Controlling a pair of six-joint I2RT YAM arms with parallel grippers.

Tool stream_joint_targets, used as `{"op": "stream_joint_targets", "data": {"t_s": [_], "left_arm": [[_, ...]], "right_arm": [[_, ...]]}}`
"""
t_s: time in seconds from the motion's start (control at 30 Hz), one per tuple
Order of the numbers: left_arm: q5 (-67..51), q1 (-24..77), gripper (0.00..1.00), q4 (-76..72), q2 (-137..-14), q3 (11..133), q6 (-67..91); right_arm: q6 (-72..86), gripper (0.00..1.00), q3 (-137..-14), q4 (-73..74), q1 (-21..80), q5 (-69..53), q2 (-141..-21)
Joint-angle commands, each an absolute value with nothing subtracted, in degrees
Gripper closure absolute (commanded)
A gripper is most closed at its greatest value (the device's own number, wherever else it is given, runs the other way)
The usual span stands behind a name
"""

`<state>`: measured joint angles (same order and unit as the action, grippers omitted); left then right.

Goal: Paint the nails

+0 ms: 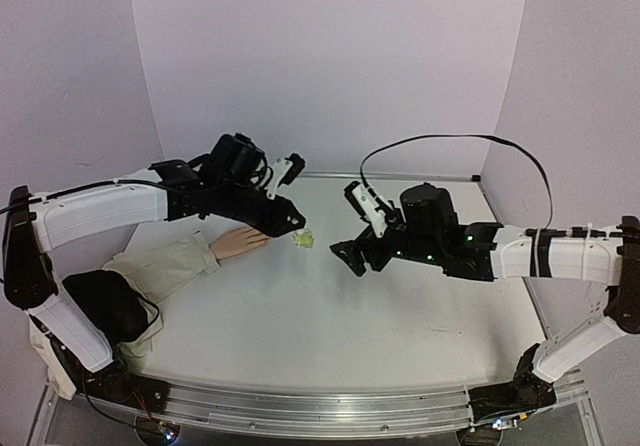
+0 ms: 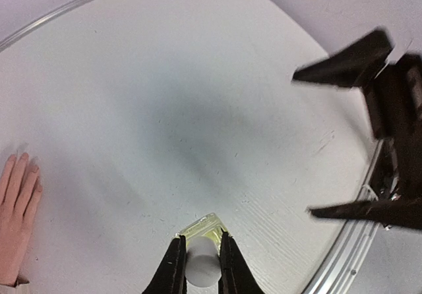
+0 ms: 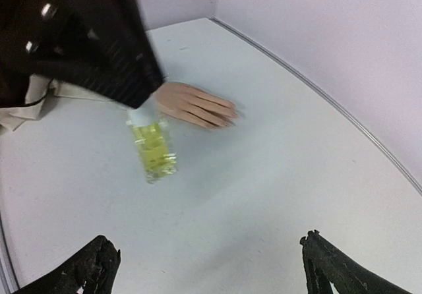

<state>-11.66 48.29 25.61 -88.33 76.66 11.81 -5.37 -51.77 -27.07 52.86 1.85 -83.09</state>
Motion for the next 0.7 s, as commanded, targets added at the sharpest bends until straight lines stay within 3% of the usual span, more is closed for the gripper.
{"op": "stream_joint_targets", "data": {"t_s": [0.0, 0.33, 0.67], "left_arm": [[0.2, 53.7, 1.0, 25.2, -91.9, 75.5, 10.9], [8.5, 61.8, 1.0, 25.2, -103.0, 75.8, 12.9], [8.9, 64.3, 0.99, 24.3, -109.2, 75.9, 14.9]], "right_arm": [[-2.0, 0.02, -47.6, -24.5, 48.6, 13.0, -73.6], [-1.5, 0.02, -41.3, -22.8, 44.6, 20.4, -58.1], [-1.1, 0.02, -40.3, -22.4, 44.6, 20.3, -54.1]]}}
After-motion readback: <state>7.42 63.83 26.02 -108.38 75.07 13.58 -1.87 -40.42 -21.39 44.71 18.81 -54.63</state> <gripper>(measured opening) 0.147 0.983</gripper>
